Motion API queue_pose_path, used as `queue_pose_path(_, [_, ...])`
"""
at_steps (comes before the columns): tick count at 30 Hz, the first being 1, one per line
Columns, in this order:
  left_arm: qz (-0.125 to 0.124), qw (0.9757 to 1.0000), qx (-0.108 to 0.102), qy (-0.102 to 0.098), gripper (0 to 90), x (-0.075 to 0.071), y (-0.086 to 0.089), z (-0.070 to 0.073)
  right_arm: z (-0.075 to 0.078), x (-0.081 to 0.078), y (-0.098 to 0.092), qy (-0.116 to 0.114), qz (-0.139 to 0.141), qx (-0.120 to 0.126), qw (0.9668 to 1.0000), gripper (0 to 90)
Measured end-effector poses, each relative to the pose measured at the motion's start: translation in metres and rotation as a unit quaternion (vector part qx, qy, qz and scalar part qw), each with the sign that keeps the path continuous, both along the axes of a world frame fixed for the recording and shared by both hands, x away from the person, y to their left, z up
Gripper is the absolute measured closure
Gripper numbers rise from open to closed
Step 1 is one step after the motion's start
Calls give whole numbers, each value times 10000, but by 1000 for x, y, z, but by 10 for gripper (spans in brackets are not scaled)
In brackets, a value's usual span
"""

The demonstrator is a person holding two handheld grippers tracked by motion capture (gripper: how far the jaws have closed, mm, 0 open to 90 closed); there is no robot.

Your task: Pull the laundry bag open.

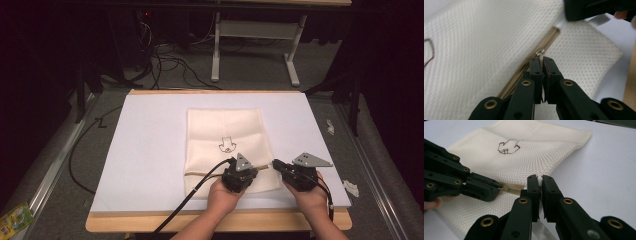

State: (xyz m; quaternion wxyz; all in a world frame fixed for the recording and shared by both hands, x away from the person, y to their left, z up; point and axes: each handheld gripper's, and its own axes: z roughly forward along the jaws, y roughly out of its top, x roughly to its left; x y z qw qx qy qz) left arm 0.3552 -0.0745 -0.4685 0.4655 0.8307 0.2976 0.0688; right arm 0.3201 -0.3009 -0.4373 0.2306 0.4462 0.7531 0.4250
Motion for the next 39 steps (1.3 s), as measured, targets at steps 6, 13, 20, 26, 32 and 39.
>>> queue_pose_path(6, [88, 9998, 176, 13, 874, -1, 23, -2, 0, 0, -5, -15, -84, 21, 10000, 867])
queue_pose_path(13, [127, 9986, 516, 40, 874, -1, 62, -1, 0, -1, -7, -22, -130, 26, 9999, 867])
queue_pose_path(20, [391, 9965, 741, 74, 874, -2, 109, 0, 0, -2, -11, -28, -234, 10, 9997, 867])
queue_pose_path(26, [725, 9956, 567, 200, 874, -3, 155, -6, -1, -3, -14, -24, -264, -4, 9996, 867])
queue_pose_path(32, [1049, 9929, 323, 468, 874, 10, 188, -5, 1, -6, -15, -56, -359, -27, 9993, 867])
queue_pose_path(39, [807, 9947, 441, 456, 873, 7, 186, -4, 0, -6, -22, -23, -483, 6, 9988, 865])
